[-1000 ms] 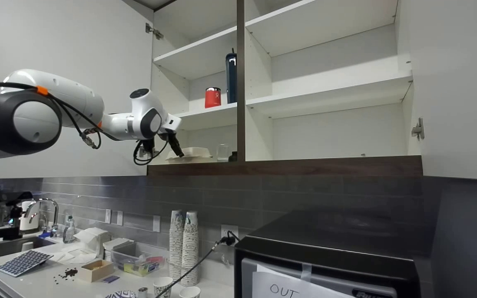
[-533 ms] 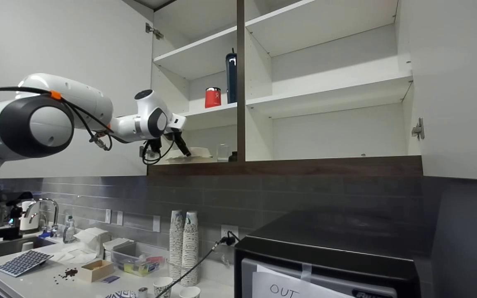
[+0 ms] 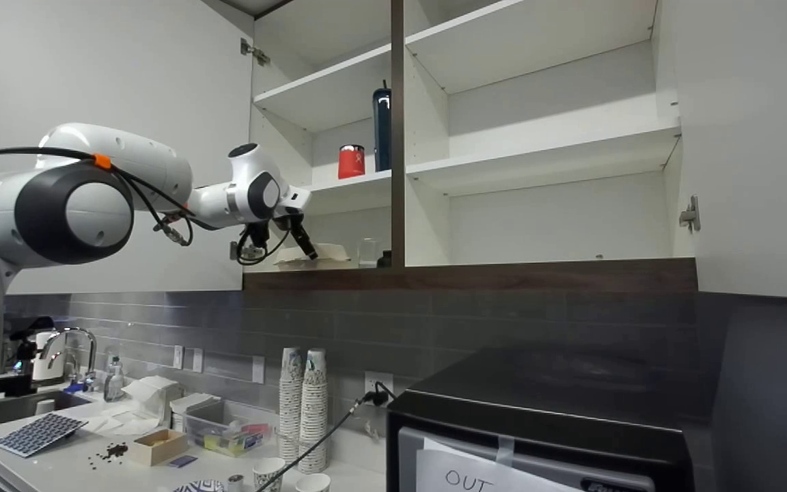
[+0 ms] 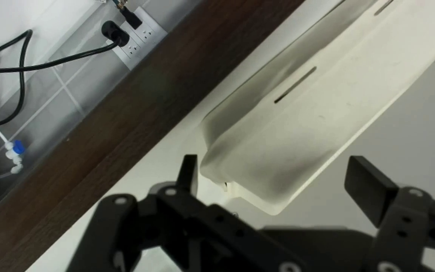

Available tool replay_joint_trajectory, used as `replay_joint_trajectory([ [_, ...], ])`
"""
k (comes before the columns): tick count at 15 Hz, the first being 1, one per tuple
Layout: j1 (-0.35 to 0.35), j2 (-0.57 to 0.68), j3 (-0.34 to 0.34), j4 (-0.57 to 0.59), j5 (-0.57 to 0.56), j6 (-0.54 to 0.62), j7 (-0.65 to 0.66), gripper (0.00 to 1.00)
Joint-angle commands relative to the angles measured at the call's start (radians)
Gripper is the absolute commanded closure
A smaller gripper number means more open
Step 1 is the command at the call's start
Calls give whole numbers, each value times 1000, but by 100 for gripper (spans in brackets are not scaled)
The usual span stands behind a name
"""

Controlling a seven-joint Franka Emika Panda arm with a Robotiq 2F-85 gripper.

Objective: Put the carton box on the counter top

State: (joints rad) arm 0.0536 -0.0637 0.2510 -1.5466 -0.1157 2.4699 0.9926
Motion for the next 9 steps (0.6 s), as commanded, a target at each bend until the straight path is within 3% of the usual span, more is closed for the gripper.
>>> replay_joint_trajectory([
  [1,34,40,-19,56,-25,-50,45,0],
  [9,59,72,-45,94,-55,-101,78,0],
])
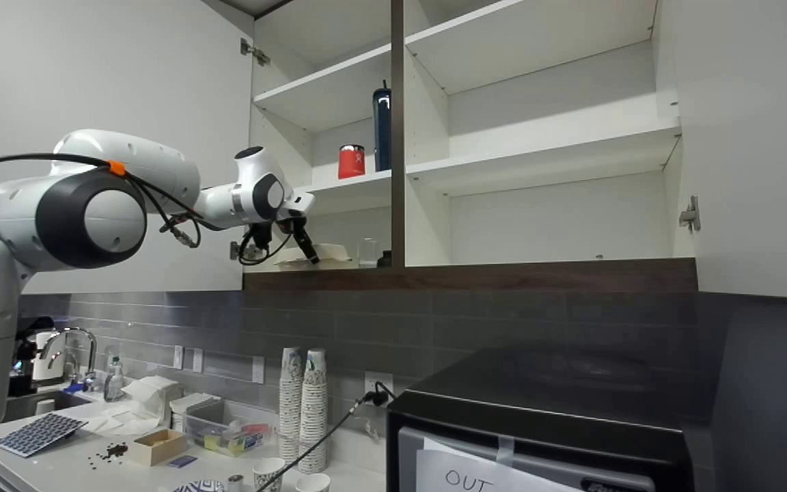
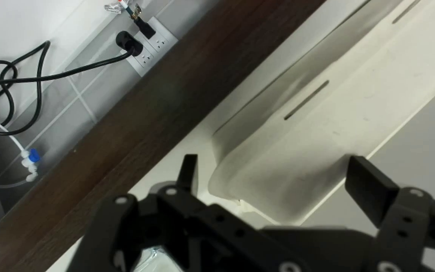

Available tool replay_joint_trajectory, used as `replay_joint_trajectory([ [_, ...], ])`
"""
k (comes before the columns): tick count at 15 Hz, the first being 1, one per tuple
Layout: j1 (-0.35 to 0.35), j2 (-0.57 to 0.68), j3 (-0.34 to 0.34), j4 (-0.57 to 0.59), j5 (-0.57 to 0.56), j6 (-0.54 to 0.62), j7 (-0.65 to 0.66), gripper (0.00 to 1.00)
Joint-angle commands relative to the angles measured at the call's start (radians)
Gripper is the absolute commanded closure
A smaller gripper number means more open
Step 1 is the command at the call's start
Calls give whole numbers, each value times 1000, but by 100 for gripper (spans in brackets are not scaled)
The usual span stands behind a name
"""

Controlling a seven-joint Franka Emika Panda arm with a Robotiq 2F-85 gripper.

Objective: Put the carton box on the counter top

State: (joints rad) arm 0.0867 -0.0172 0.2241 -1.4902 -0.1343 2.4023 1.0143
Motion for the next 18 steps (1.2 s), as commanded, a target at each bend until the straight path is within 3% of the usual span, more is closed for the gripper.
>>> replay_joint_trajectory([
  [1,29,28,-21,40,-31,-35,64,0],
  [10,51,74,-45,76,-27,-13,291,0],
  [18,36,92,-33,100,-2,25,404,0],
])
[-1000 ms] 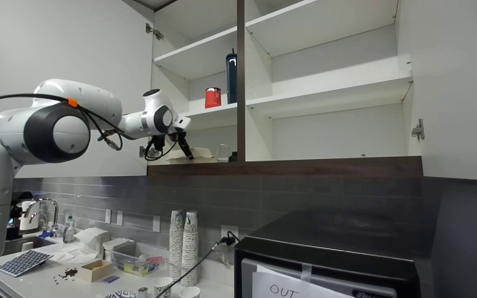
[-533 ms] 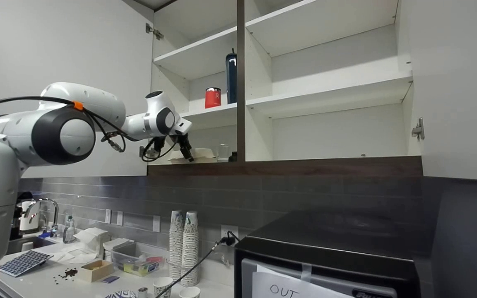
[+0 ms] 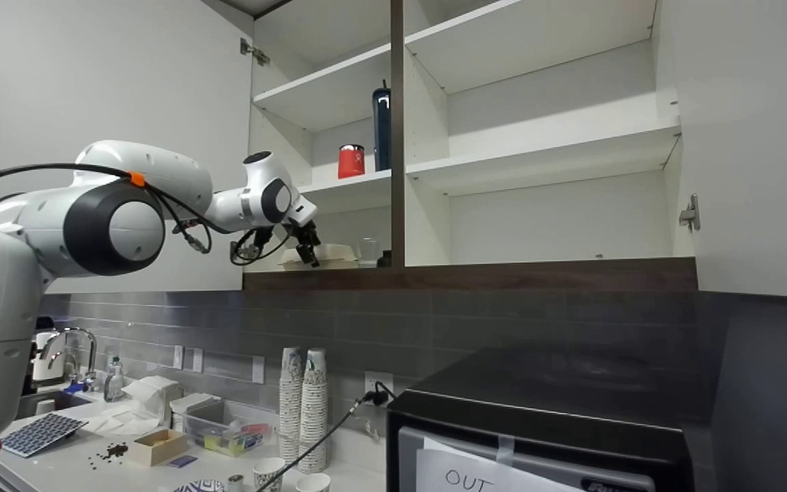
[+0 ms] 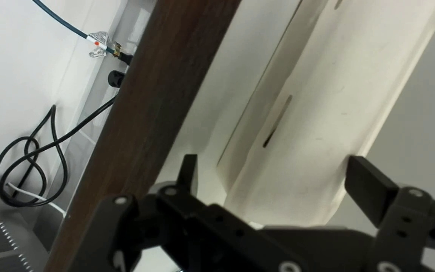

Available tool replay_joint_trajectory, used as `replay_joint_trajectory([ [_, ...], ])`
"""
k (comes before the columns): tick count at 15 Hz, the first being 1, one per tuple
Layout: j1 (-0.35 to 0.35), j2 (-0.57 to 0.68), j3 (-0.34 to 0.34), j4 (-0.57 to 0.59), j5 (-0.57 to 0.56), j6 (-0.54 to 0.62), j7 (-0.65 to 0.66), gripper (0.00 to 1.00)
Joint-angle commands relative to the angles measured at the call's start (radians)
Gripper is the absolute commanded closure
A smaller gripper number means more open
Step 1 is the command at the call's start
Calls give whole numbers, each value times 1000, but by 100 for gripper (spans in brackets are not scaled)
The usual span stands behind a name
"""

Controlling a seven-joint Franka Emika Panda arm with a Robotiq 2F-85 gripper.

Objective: Put the carton box on the counter top

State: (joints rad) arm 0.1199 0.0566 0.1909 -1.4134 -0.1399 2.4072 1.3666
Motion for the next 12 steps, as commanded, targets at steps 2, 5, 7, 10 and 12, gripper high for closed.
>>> replay_joint_trajectory([
  [2,2,19,1,26,14,47,68,0],
  [5,4,27,3,32,4,67,79,0],
  [7,5,37,4,37,-2,63,77,0],
  [10,7,55,6,51,-13,55,78,0],
  [12,7,64,6,57,-15,54,78,0],
])
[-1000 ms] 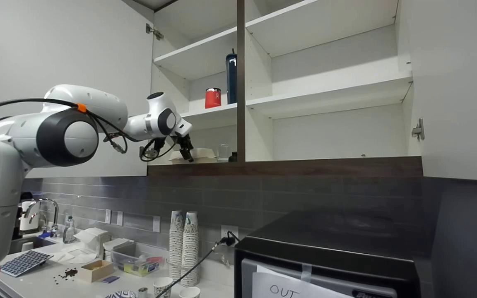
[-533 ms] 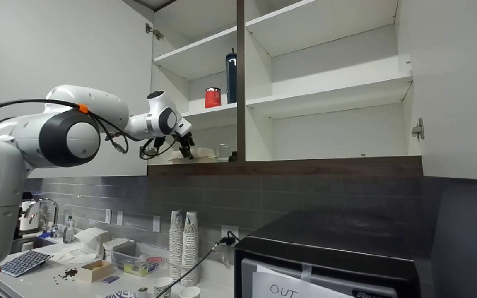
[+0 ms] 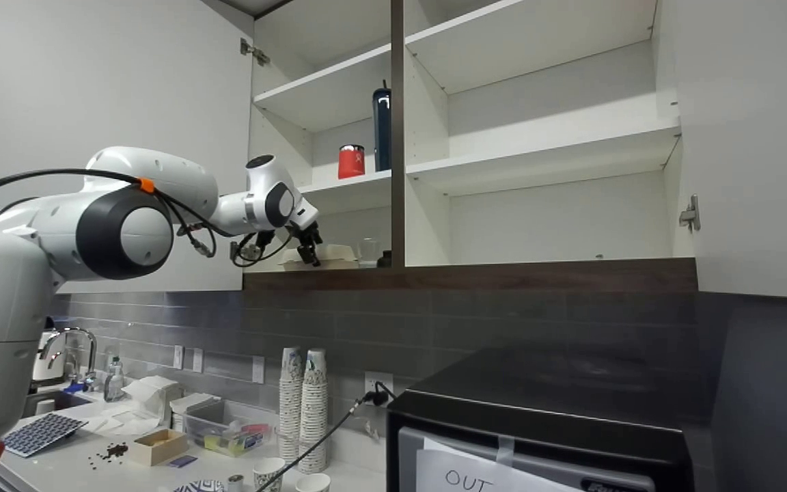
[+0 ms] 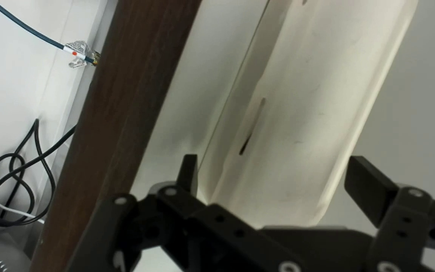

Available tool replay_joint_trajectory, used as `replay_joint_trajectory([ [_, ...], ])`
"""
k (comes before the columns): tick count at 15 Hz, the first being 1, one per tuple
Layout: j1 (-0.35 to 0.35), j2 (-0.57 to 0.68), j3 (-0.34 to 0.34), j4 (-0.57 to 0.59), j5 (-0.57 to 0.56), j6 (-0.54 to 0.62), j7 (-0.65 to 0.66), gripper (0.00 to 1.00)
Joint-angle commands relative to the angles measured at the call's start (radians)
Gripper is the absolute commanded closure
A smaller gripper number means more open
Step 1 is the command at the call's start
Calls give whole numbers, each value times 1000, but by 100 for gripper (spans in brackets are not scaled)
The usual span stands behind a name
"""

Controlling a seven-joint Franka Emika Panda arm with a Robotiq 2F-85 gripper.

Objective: Put the carton box on the counter top

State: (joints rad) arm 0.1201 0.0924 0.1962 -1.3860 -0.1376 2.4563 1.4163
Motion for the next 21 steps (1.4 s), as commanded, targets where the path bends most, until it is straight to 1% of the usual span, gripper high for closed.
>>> replay_joint_trajectory([
  [1,8,34,0,35,-21,7,33,0],
  [2,8,39,0,39,-23,9,36,0],
  [3,8,43,-1,42,-24,11,40,25],
  [4,10,46,-2,48,-32,14,48,27],
  [5,9,49,-2,52,-29,12,49,34],
  [6,9,50,-3,56,-31,14,55,44],
  [9,5,52,-5,65,-19,15,63,61],
  [10,5,52,-5,66,-18,14,68,62],
  [12,-1,44,-6,65,-2,23,75,69],
  [14,-8,35,-5,67,19,35,84,79],
  [17,-21,16,-6,52,51,46,91,96],
  [18,-25,10,-7,45,61,57,93,100],
  [21,-33,1,-10,37,94,79,95,100],
])
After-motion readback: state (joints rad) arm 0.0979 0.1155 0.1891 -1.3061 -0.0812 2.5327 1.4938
